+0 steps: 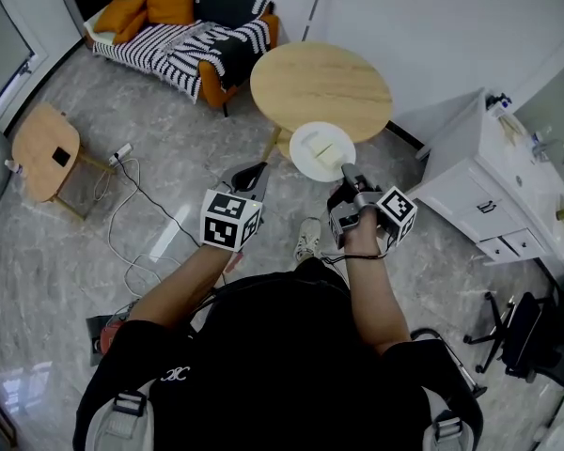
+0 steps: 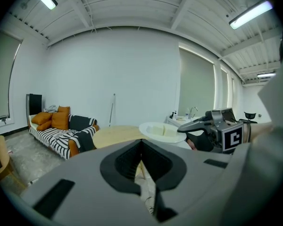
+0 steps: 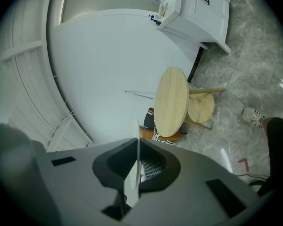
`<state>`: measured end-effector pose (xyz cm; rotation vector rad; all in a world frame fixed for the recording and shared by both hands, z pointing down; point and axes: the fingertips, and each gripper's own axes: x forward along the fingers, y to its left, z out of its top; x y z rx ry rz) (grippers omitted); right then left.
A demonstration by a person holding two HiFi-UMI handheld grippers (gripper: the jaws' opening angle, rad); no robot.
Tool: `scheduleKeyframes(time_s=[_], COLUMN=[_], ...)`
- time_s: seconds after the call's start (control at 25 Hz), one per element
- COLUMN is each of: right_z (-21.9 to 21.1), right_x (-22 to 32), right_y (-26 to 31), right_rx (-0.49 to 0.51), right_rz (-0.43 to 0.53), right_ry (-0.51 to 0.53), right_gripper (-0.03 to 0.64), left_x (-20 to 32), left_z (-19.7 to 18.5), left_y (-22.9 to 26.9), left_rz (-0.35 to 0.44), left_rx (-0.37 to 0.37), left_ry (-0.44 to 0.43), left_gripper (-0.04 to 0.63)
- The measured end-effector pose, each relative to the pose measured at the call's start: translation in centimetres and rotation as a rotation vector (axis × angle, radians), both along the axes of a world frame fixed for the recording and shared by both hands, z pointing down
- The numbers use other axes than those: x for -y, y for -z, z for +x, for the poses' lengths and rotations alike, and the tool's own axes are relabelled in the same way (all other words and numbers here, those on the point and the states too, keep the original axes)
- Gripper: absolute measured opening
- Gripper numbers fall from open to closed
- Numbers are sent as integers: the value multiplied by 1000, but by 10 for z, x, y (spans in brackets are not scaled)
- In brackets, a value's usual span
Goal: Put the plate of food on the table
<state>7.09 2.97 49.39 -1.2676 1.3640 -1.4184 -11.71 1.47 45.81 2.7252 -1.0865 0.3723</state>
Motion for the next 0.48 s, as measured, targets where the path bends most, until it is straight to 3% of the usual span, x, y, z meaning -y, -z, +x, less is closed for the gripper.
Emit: scheduleKeyframes(time_s=[0.48], right_z=[31], right_x=[81], right_y=[-7], right_rx=[-15], right_rz=[-13], right_ry=[8], right_gripper=[20], left_x=[79], left_z=[28], left_y=[-9], left_rz=[-27], left_rx=[-1], left_ry=[0], left_gripper=[8])
